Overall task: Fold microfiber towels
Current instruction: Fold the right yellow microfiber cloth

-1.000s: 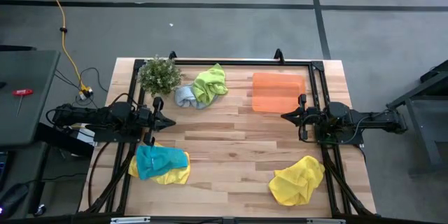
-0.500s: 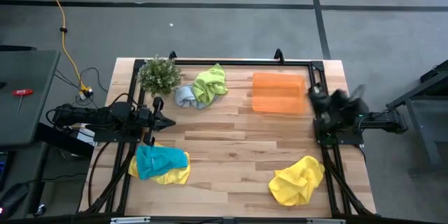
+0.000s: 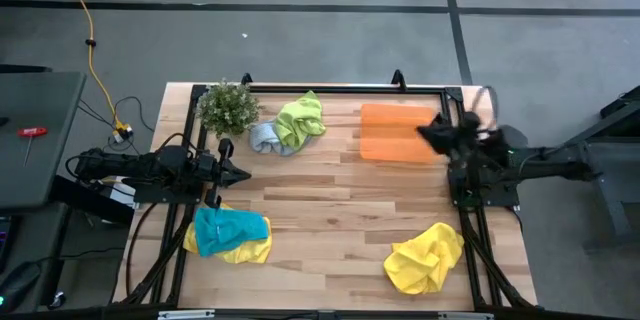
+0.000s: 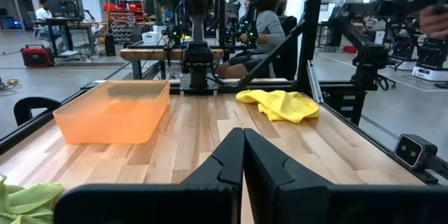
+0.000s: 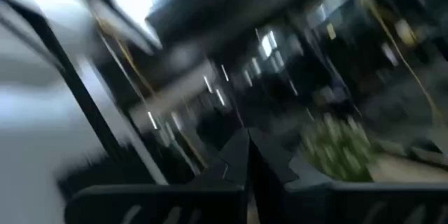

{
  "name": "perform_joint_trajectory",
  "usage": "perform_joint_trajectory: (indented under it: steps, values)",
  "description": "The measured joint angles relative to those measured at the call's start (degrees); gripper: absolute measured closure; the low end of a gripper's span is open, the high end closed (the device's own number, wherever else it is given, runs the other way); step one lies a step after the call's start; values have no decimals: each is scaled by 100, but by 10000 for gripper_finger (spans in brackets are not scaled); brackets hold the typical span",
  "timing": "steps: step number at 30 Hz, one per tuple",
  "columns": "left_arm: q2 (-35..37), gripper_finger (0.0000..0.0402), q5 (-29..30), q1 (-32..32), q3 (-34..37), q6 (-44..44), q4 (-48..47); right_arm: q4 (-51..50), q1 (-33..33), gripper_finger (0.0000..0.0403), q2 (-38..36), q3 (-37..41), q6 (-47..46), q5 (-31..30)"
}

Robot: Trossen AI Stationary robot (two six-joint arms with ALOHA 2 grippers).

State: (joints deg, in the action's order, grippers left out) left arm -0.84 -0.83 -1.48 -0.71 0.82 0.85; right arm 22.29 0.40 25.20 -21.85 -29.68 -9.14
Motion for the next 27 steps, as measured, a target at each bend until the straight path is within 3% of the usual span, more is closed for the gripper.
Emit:
perform_joint_trajectory:
  steps: [6, 11, 15, 19, 23, 27]
  values:
    - [-8, 401, 59, 0, 0, 136, 474, -1921, 2, 402, 1506, -1348, -116, 1020]
    - [-49, 401, -6, 14, -9, 2282, 2606, -3236, 167, 402, 2495, -2284, -645, 1711]
    - [-128, 401, 648, 13, -92, 3164, 3745, -3735, 545, 402, 3130, -2843, -640, 1972]
    - [-622, 401, 448, 11, -704, 3193, 3019, -3744, 969, 402, 3708, -3313, -638, 1969]
    - [-1620, 400, 252, 11, -1536, 2928, 1795, -3877, 1302, 402, 4268, -3862, -586, 1972]
    - [-2513, 400, 171, 13, -2372, 2272, 906, -5112, 1592, 402, 4700, -4508, -845, 2032]
